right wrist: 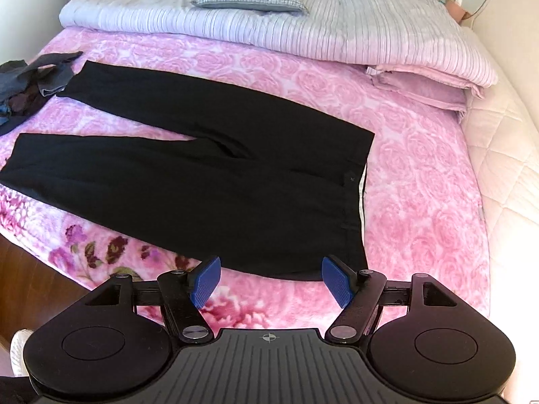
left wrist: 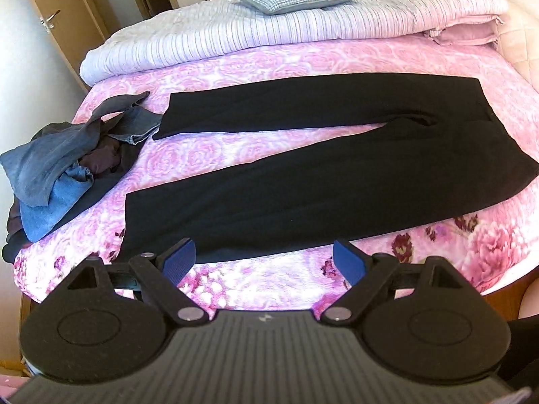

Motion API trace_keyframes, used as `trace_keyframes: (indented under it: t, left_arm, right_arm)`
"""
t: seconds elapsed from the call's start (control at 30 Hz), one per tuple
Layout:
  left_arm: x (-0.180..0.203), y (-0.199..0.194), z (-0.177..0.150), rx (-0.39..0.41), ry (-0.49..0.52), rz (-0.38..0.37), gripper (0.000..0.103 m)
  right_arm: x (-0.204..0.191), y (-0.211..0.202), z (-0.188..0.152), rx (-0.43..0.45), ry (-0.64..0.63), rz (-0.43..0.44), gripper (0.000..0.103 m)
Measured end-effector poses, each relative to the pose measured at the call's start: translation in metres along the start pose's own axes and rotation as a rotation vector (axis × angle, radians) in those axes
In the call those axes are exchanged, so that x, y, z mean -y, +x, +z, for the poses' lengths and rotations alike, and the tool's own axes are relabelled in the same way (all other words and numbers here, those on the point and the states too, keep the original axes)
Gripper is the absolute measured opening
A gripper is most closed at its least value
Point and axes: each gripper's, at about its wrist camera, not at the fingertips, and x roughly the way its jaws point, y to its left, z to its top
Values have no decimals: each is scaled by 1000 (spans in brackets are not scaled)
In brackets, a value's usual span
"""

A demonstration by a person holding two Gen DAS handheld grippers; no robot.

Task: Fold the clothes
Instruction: 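Release the waistband and lift both grippers above the flat trousers, then move both open grippers down to the trouser leg hems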

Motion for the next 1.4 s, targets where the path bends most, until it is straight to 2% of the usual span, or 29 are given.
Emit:
trace_keyframes:
  t: [0.37,0.6,0.7,0.8,0.9,1.03,1.2,1.33,1.4]
  left_arm:
    - [-20,-17,-8,6,-9,38,86]
    - [-42,-19,-26,-3,31,86,86]
    - [-44,-14,-33,-8,127,150,85]
    - [-44,-2,-42,-28,239,228,83]
    - [-45,23,-55,-49,377,281,75]
    - [-56,77,-78,-105,538,301,68]
    - [-76,157,-105,-116,746,296,68]
    - [-102,224,-123,-127,866,329,57]
    - [-115,251,-128,-134,906,348,56]
  right_arm:
    - [-24,-3,-1,35,-14,39,70]
    - [-33,8,-11,79,-57,68,70]
    - [-38,16,-18,160,-170,64,70]
    - [-46,34,-31,232,-355,42,70]
    - [-51,56,-49,296,-496,56,70]
    - [-59,88,-73,298,-644,37,62]
    - [-62,120,-94,288,-678,-28,61]
    - [-64,165,-114,251,-705,-124,60]
    - [-62,187,-127,217,-720,-162,59]
